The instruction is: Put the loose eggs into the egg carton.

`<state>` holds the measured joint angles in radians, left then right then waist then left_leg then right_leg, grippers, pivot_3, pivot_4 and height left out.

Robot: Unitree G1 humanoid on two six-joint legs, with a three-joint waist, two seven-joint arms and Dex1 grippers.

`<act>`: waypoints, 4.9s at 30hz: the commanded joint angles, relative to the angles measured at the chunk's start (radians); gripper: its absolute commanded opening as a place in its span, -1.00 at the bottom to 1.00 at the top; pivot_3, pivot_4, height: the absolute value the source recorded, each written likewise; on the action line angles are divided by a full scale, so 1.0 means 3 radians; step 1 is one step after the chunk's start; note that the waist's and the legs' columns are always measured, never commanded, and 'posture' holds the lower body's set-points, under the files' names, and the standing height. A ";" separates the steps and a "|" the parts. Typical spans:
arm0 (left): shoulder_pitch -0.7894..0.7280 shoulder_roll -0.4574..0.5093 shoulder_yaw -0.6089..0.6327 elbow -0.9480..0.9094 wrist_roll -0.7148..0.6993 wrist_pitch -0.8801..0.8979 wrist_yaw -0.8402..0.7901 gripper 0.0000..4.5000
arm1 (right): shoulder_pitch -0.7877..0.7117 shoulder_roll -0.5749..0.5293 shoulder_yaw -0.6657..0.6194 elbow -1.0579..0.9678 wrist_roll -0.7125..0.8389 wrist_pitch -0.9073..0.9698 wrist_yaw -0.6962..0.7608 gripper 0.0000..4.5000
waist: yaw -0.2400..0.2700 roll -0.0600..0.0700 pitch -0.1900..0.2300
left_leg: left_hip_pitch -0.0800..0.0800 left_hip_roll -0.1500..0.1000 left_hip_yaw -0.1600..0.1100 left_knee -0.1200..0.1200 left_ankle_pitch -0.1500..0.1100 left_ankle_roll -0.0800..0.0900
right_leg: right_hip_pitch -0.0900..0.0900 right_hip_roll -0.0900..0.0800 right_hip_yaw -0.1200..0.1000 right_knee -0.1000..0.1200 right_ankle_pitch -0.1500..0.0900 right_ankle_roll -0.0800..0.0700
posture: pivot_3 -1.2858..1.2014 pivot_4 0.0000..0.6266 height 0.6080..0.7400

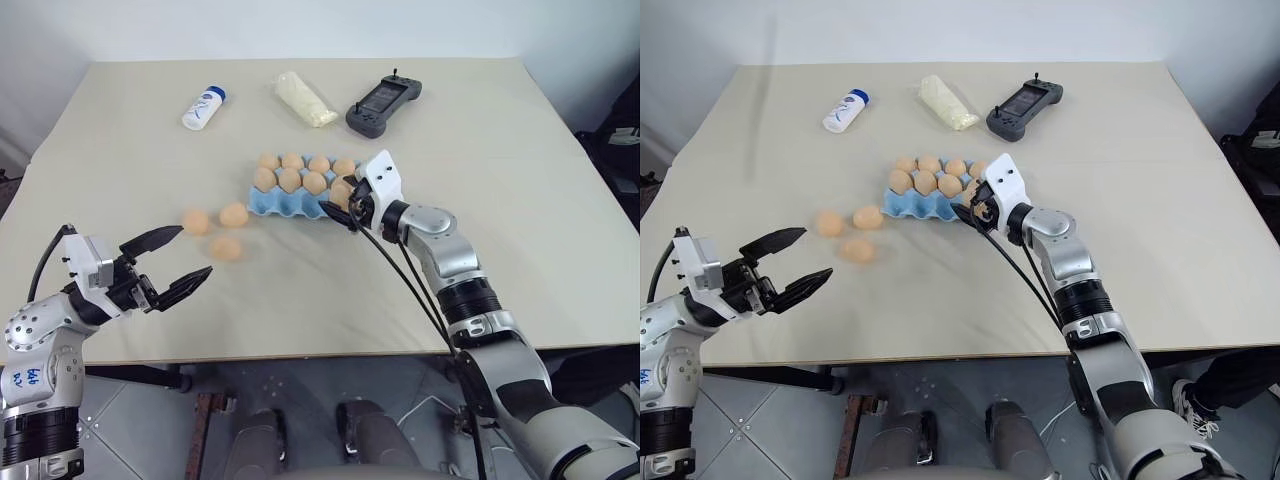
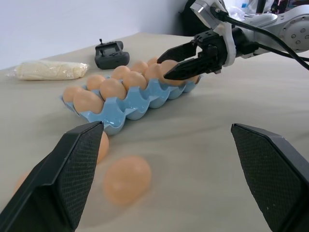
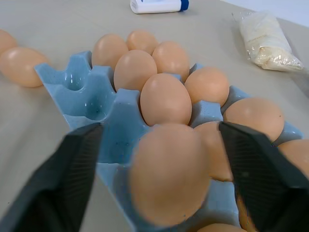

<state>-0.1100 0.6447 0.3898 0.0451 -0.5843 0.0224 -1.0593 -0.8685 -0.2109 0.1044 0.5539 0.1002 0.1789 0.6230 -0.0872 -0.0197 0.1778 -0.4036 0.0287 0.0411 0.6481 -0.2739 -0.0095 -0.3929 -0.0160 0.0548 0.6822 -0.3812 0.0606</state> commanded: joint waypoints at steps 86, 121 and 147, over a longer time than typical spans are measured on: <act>-0.1005 -0.1436 -0.0977 0.0582 0.1757 0.0417 0.3258 0.92 | 0.0544 -0.1210 -0.0397 -0.0679 0.1215 0.0074 0.2849 0.99 | 0.0201 -0.0001 0.0004 | 0.0002 0.0000 -0.0001 0.0020 0.0003 0.0004 | 0.0012 0.0007 0.0002 -0.0008 0.0017 0.0011 | 0.03 -0.52 1.00; -0.1884 -0.2193 -0.1442 0.0922 0.1899 -0.0052 0.3370 -0.20 | 0.0714 -0.1238 -0.0491 -0.0855 0.1229 0.0044 0.2653 1.00 | 0.0200 -0.0006 0.0007 | 0.0003 0.0000 0.0000 0.0028 0.0005 0.0011 | 0.0030 0.0012 0.0004 -0.0032 0.0033 0.0024 | 0.03 -0.52 1.00; -0.2699 -0.2318 -0.1334 0.2660 0.1854 -0.0631 0.3013 0.50 | 0.0616 -0.1070 -0.0841 -0.0466 0.1293 -0.0348 0.2279 1.00 | 0.0209 -0.0007 0.0008 | 0.0001 0.0000 0.0003 0.0026 0.0006 0.0009 | 0.0026 0.0012 0.0005 -0.0032 0.0033 0.0025 | 0.03 -0.52 1.00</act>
<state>-0.8930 -0.0438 -0.0065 0.8431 -0.0320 -0.1611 -0.1460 -0.6805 -0.5290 -0.1271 0.4242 0.4751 0.0880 1.3041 -0.0244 -0.0219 0.1803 -0.4032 0.0288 0.0419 0.6560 -0.2721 -0.0067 -0.3851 -0.0124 0.0562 0.6726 -0.3713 0.0682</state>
